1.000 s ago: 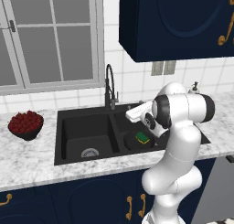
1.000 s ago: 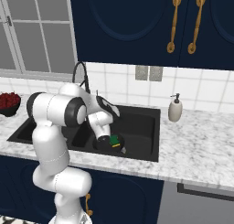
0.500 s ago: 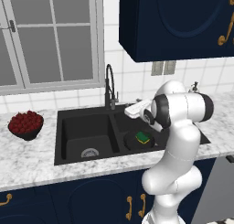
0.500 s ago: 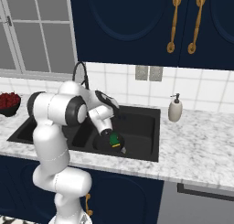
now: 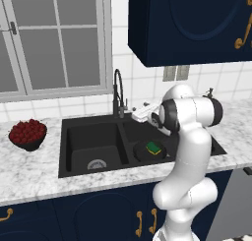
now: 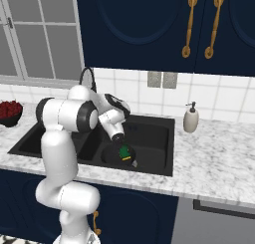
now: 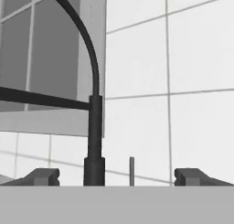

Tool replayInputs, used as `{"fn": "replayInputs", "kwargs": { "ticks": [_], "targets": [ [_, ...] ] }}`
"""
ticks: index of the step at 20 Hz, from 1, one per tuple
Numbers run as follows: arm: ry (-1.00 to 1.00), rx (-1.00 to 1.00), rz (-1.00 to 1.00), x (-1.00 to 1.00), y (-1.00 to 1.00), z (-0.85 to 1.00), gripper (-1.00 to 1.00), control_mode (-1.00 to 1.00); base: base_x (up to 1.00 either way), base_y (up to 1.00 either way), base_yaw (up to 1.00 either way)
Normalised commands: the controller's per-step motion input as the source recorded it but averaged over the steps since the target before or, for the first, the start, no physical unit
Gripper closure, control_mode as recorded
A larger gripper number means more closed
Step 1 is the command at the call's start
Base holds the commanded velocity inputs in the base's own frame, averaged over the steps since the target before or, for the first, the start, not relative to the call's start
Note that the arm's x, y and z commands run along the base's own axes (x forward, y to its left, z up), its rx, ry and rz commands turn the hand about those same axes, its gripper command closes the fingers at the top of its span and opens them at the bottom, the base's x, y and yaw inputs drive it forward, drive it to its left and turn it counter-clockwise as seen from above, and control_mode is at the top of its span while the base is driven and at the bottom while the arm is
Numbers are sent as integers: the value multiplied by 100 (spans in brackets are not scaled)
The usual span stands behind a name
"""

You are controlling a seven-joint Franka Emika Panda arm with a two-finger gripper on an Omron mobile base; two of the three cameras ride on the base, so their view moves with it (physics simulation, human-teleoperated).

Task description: Pick the pan and sponge and place them into the sink. Then turn on the water.

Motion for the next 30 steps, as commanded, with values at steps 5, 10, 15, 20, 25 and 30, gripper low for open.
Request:
{"fn": "replayInputs", "kwargs": {
  "ticks": [5,10,15,20,25,30],
  "targets": [
    [5,0,0,35,28,-2,-100,-100,0,0,0],
    [5,0,0,29,24,-8,-100,-100,0,0,0],
    [1,0,0,24,5,-17,-100,-100,0,0,0],
    [0,0,-1,19,-25,-3,-100,-100,0,0,0],
    [0,0,0,4,-22,-4,-100,-100,0,0,0],
    [0,0,0,2,-14,0,-100,-100,0,0,0]
  ]
}}
